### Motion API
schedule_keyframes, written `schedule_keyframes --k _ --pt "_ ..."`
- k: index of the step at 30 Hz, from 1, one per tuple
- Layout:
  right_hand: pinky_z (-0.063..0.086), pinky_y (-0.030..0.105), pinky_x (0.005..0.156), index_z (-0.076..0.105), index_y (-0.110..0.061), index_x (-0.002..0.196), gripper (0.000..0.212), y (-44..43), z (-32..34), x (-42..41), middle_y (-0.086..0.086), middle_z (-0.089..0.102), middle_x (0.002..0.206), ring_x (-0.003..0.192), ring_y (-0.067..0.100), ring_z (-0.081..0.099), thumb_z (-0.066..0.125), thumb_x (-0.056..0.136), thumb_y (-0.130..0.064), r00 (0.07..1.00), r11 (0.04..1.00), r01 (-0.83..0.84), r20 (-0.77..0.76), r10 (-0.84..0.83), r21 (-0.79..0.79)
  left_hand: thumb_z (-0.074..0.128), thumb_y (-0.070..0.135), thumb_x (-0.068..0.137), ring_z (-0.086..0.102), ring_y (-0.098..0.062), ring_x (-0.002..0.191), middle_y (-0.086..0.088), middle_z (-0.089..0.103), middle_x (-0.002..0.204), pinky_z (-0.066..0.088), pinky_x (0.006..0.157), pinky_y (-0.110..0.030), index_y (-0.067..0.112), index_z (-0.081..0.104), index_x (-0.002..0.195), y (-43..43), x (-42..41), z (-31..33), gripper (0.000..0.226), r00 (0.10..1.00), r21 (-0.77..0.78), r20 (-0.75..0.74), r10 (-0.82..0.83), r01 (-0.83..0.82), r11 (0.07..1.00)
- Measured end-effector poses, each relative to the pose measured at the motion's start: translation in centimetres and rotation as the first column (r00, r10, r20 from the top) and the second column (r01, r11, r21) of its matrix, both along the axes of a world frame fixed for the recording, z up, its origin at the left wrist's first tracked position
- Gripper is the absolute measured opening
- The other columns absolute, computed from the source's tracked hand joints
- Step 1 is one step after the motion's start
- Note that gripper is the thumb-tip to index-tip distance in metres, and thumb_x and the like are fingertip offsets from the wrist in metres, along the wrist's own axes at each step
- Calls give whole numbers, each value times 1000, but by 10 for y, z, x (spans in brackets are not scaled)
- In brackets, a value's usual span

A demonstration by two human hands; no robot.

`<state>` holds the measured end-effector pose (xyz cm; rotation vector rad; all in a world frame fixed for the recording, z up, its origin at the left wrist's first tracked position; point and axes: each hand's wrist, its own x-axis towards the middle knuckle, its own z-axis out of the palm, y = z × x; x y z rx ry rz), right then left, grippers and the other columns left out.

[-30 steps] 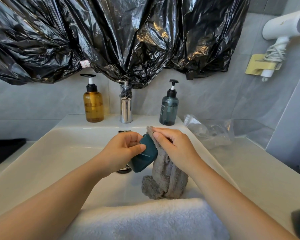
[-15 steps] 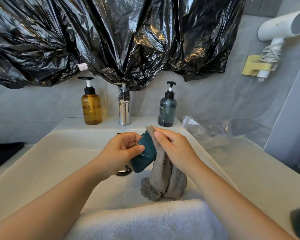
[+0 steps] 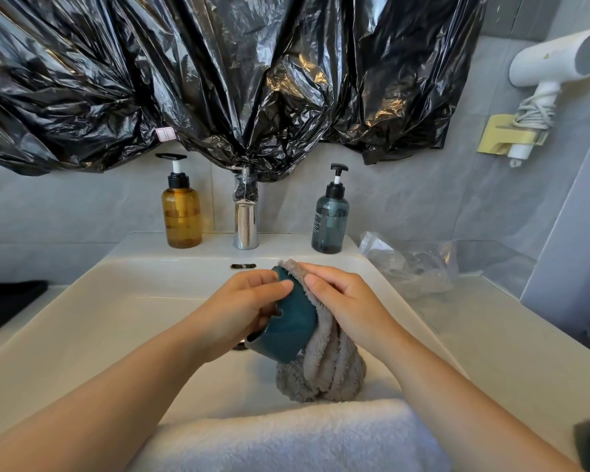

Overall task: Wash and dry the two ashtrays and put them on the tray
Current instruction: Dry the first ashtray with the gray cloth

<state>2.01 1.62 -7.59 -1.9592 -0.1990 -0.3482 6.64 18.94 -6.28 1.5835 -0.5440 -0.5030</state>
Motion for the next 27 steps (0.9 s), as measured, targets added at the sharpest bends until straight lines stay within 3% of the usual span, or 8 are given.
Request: schedule_keyframes --k 5,9,11,14,18,21,25,27 --pt "39 28 111 59 -26 132 34 -4 -1 2 -16 59 133 126 -5 49 52 99 -22 990 982 69 132 -45 -178 50 16 98 67 -24 95 -9 73 100 52 90 -43 10 66 107 0 2 -3 19 994 51 80 72 -76 996" --pt "39 28 110 59 -28 132 34 -2 -1 8 -16 58 134 127 -1 49 49 100 -26 971 952 167 212 -113 -257 50 11 97 69 -12 92 2 74 98 56 78 -23 17 64 106 0 0 -4 18 981 105 184 62 -82 991" --pt "45 26 103 65 -26 125 30 -6 -1 8 -12 66 124 116 0 57 47 101 -27 970 954 208 170 -173 -214 49 10 98 68 -12 94 3 73 103 54 76 -19 17 63 109 0 -2 -4 19 977 119 202 61 -86 989" --pt "50 26 92 72 -26 114 26 -14 -3 5 -15 72 107 101 -2 63 50 99 -26 964 956 247 143 -225 -160 47 9 99 66 -18 101 -2 71 108 54 84 -27 15 62 112 0 -2 -2 21 975 114 206 77 -102 988" --pt "39 19 103 61 -29 128 32 -7 -1 0 -19 60 130 120 -1 53 53 98 -22 946 925 232 289 -144 -299 49 11 98 66 -12 96 1 71 104 53 76 -18 19 61 109 0 -2 0 18 968 126 245 62 -95 987" --pt "41 24 96 59 -31 131 34 2 2 2 -18 59 132 115 8 50 50 99 -30 932 867 269 339 -125 -419 51 11 97 67 -12 96 2 71 103 53 80 -20 19 62 105 1 -3 -1 16 957 147 290 24 -70 987" --pt "47 22 74 71 -29 95 28 -6 0 9 -11 70 91 86 3 61 44 101 -35 950 920 283 212 -230 -270 50 10 98 68 -11 96 1 72 104 55 78 -20 15 61 109 2 -6 -3 17 946 162 325 0 -56 985" --pt "49 27 73 69 -22 86 31 -12 -3 9 -5 69 84 80 5 61 44 101 -33 950 927 303 148 -275 -220 49 8 97 68 -15 97 -3 72 105 55 84 -26 13 62 109 3 -5 -4 17 946 153 324 -3 -49 987"
